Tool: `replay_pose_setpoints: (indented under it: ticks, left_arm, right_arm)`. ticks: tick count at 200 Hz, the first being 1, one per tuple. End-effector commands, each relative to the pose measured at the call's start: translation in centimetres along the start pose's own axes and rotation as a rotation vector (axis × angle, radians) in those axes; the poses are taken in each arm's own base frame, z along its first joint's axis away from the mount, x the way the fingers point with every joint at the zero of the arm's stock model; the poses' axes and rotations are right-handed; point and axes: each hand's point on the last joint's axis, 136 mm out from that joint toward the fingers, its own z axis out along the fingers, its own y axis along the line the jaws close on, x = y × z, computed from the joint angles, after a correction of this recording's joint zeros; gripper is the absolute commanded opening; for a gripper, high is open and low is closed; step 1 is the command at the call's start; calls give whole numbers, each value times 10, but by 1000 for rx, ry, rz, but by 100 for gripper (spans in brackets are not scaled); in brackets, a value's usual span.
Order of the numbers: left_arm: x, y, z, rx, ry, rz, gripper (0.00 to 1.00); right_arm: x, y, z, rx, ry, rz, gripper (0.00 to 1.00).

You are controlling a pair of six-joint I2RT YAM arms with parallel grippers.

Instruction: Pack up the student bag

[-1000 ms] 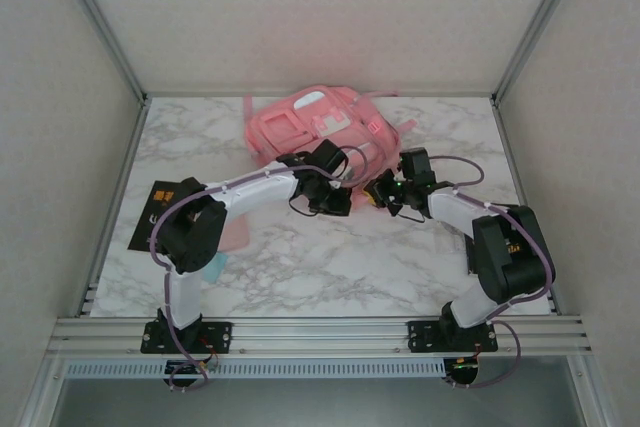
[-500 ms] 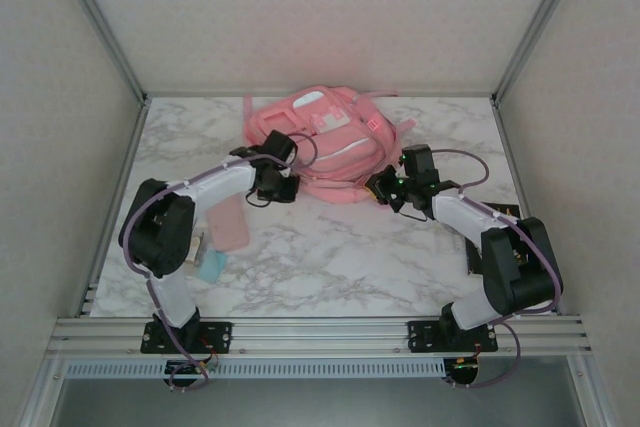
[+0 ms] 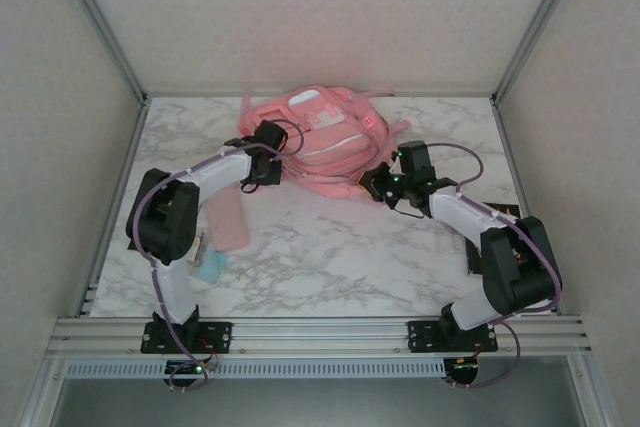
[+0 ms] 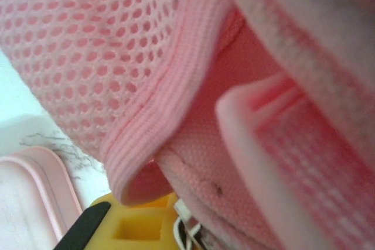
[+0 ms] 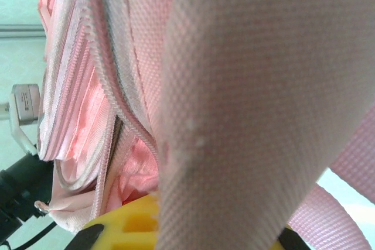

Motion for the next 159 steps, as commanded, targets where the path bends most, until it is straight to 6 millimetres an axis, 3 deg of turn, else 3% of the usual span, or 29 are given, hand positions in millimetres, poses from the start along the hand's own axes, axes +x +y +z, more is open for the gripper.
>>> replay_pose_setpoints:
  ticks: [1,12,18,26,38,49,62,77,101,127,159]
  left_arm:
    - [-39,46,-1,-150,-108,-147,14]
    - [-39,46,-4,-149,-107,-153,46]
    - [-37,47,-7,-147,-104,-154,61]
    - [-33,49,-11,-146,-102,-155,74]
    - [-26,52,-20,-141,-103,-158,82]
    - [-18,55,-30,-134,-105,-163,99]
    - [-8,55,-40,-110,-104,-172,100]
    - [1,49,-53,-65,-115,-187,100]
    - [8,20,-75,57,-147,-199,100]
    - [4,-32,-95,209,-196,-176,100]
    - [4,-105,-108,406,-203,-135,100]
  right_arm:
    - [-8,13,-4,0,-12,-29,20]
    - [-9,11,-11,38,-25,-51,51]
    - [-10,8,-16,72,-33,-72,61]
    - [-14,7,-24,115,-46,-116,68]
    - [-17,1,-40,196,-48,-180,74]
    - [-23,-8,-57,280,-64,-236,79]
    - [-35,-20,-79,374,-101,-290,83]
    - [-49,-41,-106,498,-155,-303,97]
    - [-76,-78,-147,675,-274,-277,99]
    - [-107,-129,-191,873,-418,-185,99]
    - [-125,-189,-231,944,-515,17,99]
